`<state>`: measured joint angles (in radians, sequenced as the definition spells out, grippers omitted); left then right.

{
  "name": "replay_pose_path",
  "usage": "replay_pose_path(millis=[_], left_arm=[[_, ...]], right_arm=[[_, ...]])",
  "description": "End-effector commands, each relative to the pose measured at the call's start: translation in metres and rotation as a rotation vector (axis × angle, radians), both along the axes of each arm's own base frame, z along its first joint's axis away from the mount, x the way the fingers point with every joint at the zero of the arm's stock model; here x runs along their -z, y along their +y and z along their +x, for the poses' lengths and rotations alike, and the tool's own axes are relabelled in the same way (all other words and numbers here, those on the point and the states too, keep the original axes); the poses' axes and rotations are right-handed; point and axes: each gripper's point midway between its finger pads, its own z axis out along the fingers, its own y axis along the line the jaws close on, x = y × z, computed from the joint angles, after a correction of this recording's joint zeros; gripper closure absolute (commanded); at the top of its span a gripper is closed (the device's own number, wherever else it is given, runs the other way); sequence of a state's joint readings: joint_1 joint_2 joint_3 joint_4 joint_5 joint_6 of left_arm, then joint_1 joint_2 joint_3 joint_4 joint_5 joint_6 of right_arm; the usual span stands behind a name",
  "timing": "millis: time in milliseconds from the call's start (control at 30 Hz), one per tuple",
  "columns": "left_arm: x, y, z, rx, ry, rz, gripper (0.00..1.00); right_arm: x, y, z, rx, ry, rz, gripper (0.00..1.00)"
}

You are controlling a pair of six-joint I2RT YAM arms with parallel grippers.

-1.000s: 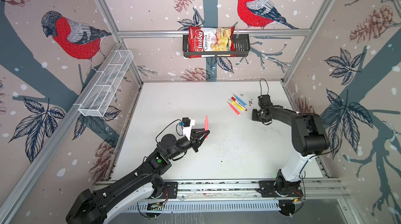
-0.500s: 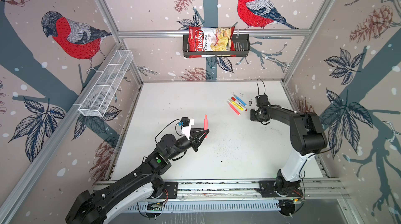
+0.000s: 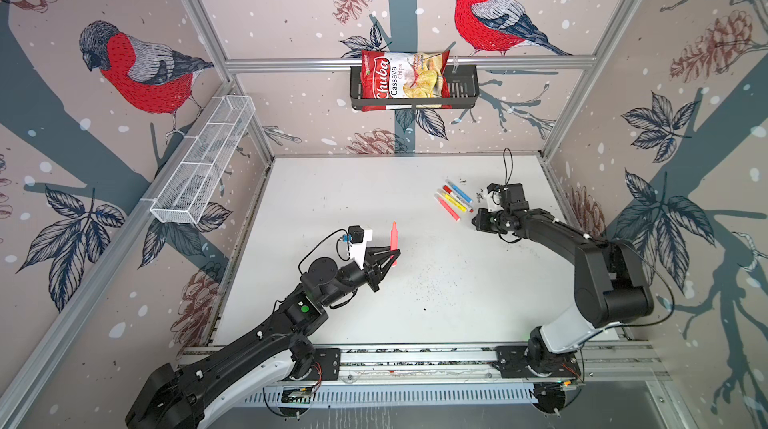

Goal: Insert the pens into the pen caps
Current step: 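Lift the cap and swing the right gripper toward the left gripper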

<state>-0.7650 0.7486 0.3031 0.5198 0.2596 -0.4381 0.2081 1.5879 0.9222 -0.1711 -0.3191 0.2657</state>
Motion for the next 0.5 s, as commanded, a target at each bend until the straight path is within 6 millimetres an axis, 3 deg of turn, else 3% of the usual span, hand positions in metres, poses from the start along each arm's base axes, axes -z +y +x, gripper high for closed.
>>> replay_pose_path(millis=[0,167,467], left_arm=[[-0.004,-0.002,0.000,0.008,-0.014,-0.016,1.00],[0.003,-0.012,0.000,0.046,0.019,-0.029,1.00],[0.015,-0.044,-0.012,0.123,0.047,-0.025,1.00]], right_arm=[[-0.041,0.032,-0.001,-0.093,-0.093,0.203,0.92],[-0.098,0.064,-0.022,-0.184,-0.212,0.460,0.92],[-0.164,0.096,-0.049,-0.281,-0.350,0.597,0.93]])
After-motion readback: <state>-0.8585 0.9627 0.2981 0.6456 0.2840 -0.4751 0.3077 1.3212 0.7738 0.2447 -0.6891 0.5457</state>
